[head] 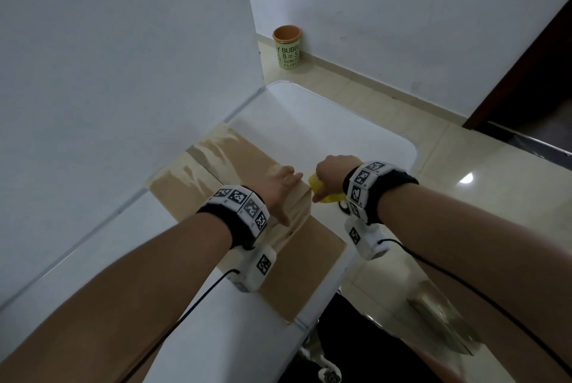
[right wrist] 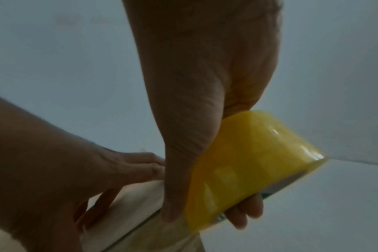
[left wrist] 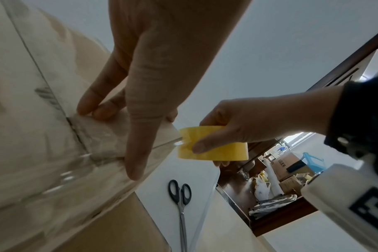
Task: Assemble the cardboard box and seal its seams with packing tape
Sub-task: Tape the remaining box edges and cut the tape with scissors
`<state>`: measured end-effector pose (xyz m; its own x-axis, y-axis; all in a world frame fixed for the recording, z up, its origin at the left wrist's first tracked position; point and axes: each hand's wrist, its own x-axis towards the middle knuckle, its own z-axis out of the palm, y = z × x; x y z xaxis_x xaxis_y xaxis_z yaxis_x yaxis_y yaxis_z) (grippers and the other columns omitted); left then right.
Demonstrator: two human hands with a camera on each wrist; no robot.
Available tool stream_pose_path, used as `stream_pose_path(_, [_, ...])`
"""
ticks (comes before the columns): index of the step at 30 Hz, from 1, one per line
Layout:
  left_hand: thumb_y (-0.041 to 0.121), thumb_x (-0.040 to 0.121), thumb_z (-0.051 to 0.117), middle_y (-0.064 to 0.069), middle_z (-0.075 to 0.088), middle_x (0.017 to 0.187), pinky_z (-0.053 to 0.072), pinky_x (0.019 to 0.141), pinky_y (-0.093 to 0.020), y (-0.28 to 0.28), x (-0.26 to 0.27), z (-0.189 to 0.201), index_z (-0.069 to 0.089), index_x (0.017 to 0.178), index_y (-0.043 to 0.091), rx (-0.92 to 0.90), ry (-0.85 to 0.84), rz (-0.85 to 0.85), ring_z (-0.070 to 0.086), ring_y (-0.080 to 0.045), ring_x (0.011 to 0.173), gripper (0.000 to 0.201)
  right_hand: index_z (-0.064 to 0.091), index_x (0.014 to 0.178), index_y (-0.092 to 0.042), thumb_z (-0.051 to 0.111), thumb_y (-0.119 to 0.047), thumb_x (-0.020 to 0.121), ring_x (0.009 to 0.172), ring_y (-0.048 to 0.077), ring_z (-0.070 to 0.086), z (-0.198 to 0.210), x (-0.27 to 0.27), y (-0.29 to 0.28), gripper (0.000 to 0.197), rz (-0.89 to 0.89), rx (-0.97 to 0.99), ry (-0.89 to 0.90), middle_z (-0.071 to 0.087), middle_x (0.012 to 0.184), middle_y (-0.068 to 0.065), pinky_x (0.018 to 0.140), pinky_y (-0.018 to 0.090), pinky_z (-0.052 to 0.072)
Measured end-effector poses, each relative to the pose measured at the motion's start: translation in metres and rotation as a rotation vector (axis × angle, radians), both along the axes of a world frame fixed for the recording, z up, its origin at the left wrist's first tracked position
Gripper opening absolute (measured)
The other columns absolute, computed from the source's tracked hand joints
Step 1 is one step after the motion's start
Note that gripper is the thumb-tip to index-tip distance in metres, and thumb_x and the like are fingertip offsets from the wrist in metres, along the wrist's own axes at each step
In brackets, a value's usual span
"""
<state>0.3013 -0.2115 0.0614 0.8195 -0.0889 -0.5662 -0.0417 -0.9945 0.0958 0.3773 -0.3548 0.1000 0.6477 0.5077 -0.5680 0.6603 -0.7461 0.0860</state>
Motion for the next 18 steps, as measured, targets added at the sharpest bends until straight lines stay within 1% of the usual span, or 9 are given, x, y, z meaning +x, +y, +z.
stream_pose_path(2, [0.045,0.068,0.082,0.003,-0.005,0.159,0.033,0.109,-0.04,0.001,0.001,-0.003,0.002,0.153,0.025,-0.005,0.0,0.004,0.023,-0.026,0.143,0.119,0.049,0.065,-0.009,0.06,-0.057,0.084,0.054,0.017,0.045,-0.002,0.004,0.001,0.053,-0.009,-0.011,0.083,0.049,0.063,0.002,0.058,0.029,0.041])
stream_pose_path(3, [0.045,0.066,0.083,0.003,-0.005,0.159,0.034,0.109,-0.041,0.002,0.002,-0.004,0.003,0.153,0.025,-0.006,-0.003,0.008,0.024,-0.027,0.143,0.12,0.047,0.065,-0.01,0.059,-0.055,0.086,0.054,0.016,0.043,-0.008,0.01,0.002,0.052,-0.01,-0.025,0.131,0.047,0.063,0.003,0.061,0.03,0.041])
stream_pose_path(5, [0.045,0.064,0.085,0.003,-0.004,0.159,0.034,0.11,-0.041,0.001,0.004,-0.005,0.005,0.152,0.026,-0.013,0.003,0.019,0.025,-0.027,0.142,0.121,0.052,0.069,-0.011,0.061,-0.055,0.084,0.057,0.016,0.047,-0.014,0.015,0.001,0.047,-0.031,-0.084,0.192,0.051,0.066,0.003,0.065,0.031,0.043])
stream_pose_path(7, [0.044,0.063,0.085,0.002,-0.003,0.159,0.033,0.11,-0.04,0.0,0.006,-0.005,0.005,0.152,0.025,-0.024,0.011,0.03,0.026,-0.027,0.142,0.121,0.056,0.077,-0.02,0.063,-0.062,0.077,0.069,0.017,0.052,-0.021,0.02,-0.003,0.043,0.009,-0.155,0.23,0.056,0.081,-0.002,0.072,0.032,0.047])
stream_pose_path(9, [0.042,0.064,0.085,0.001,-0.003,0.159,0.031,0.111,-0.038,-0.001,0.006,-0.002,0.006,0.152,0.024,-0.032,0.017,0.036,0.024,-0.026,0.143,0.12,0.049,0.087,-0.018,0.058,-0.052,0.086,0.08,0.02,0.049,-0.019,0.019,-0.006,0.035,0.045,-0.183,0.269,0.048,0.09,-0.002,0.077,0.033,0.04])
stream_pose_path(10, [0.042,0.065,0.085,0.001,-0.003,0.159,0.03,0.111,-0.037,-0.001,0.005,-0.001,0.006,0.152,0.023,-0.037,0.02,0.038,0.023,-0.026,0.143,0.119,0.049,0.085,-0.015,0.055,-0.047,0.089,0.078,0.02,0.049,-0.02,0.021,-0.007,0.033,0.061,-0.179,0.254,0.048,0.09,0.001,0.077,0.033,0.039])
stream_pose_path(12, [0.042,0.066,0.084,0.002,-0.003,0.159,0.032,0.109,-0.036,-0.001,0.003,0.001,0.006,0.153,0.024,-0.044,0.018,0.036,0.023,-0.025,0.143,0.118,0.051,0.08,-0.013,0.057,-0.047,0.089,0.075,0.021,0.051,-0.013,0.023,-0.008,0.035,0.089,-0.161,0.213,0.052,0.085,0.002,0.076,0.034,0.041])
stream_pose_path(15, [0.041,0.066,0.085,0.003,-0.002,0.159,0.034,0.108,-0.038,-0.002,0.002,0.003,0.007,0.152,0.025,-0.063,0.008,0.042,0.023,-0.025,0.143,0.117,0.059,0.092,-0.012,0.058,-0.058,0.085,0.084,0.024,0.052,-0.008,0.027,-0.013,0.046,0.1,-0.083,0.079,0.056,0.082,0.001,0.092,0.04,0.034])
stream_pose_path(18, [0.04,0.066,0.085,0.006,-0.001,0.158,0.034,0.106,-0.037,-0.002,0.001,0.004,0.008,0.152,0.026,-0.077,0.01,0.056,0.025,-0.023,0.142,0.116,0.063,0.099,-0.018,0.058,-0.061,0.083,0.085,0.022,0.057,-0.01,0.026,-0.013,0.047,0.205,-0.024,-0.079,0.064,0.09,0.0,0.095,0.039,0.027])
